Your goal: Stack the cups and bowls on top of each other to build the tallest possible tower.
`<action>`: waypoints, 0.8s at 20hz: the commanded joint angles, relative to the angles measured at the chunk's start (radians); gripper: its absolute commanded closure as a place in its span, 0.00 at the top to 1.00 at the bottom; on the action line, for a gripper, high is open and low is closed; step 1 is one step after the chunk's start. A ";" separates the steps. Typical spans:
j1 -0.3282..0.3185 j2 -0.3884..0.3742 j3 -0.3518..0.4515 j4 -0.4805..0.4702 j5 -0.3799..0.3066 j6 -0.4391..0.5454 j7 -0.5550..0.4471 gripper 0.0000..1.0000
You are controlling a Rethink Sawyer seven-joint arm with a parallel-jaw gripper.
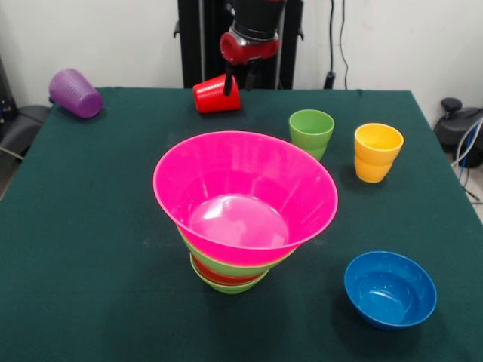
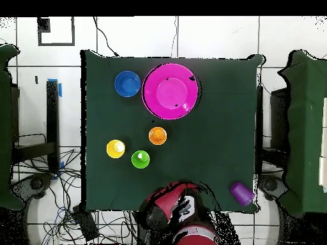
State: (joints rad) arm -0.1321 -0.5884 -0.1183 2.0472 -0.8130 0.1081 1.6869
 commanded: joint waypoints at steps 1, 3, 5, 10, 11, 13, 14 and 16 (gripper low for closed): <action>0.061 -0.043 0.010 -0.113 -0.067 0.121 -0.026 1.00; 0.090 -0.045 -0.006 -0.116 -0.063 0.130 -0.005 1.00; 0.116 -0.037 -0.023 -0.120 -0.068 0.135 0.010 1.00; 0.217 0.013 -0.104 -0.145 -0.086 0.110 0.078 1.00; 0.242 0.034 -0.130 -0.151 -0.087 0.092 0.106 1.00; 0.275 0.061 -0.164 -0.157 -0.084 0.076 0.132 1.00; 0.286 0.073 -0.177 -0.155 -0.078 0.066 0.143 1.00; 0.324 0.119 -0.215 -0.150 -0.064 0.039 0.181 1.00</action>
State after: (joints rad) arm 0.1474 -0.5802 -0.3075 1.9781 -0.8491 0.1495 1.6900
